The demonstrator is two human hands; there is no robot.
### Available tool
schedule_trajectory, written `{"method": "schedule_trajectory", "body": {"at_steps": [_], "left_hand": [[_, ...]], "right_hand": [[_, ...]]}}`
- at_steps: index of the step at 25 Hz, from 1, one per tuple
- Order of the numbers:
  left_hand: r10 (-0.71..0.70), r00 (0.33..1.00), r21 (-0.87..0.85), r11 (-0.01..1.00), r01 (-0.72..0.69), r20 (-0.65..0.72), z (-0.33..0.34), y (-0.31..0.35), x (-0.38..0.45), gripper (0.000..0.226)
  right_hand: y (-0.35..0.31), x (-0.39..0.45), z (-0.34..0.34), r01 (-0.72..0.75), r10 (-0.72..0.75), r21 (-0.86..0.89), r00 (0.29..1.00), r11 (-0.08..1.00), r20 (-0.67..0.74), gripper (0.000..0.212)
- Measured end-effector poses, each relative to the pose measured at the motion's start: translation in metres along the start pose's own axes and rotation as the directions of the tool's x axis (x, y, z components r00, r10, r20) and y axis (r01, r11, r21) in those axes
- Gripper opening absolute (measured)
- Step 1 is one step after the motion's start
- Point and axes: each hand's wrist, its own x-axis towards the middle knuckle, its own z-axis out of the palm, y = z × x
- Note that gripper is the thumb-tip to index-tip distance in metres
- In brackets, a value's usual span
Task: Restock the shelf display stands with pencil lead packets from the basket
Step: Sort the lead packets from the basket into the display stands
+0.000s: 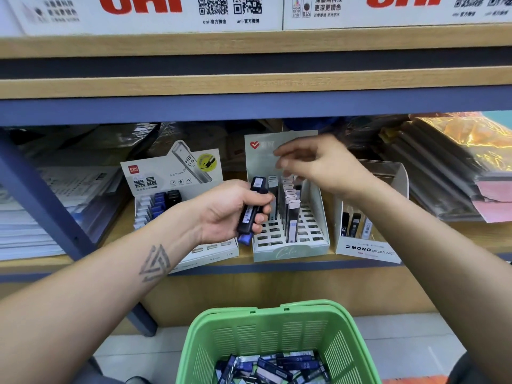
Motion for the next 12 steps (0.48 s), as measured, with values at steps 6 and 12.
{"method": "schedule_trajectory", "body": {"at_steps": [6,12], "left_hand": [[0.045,0.998,0.058,0.997,-0.047,0.035,-0.005,-0.003,-0.01,0.012],[0.015,1.0,0.081,0.997,-0.013,-0.014,-0.027,0.003,-0.027,0.006]], "right_hand": [[-0.014,-0.012,0.022,-0.052,0.032,0.103,0.982,0.993,0.186,0.019],[-0.016,-0.005,0.025,-0.235,0.188,0.342,0.968,0.91,0.166,0.013]]}}
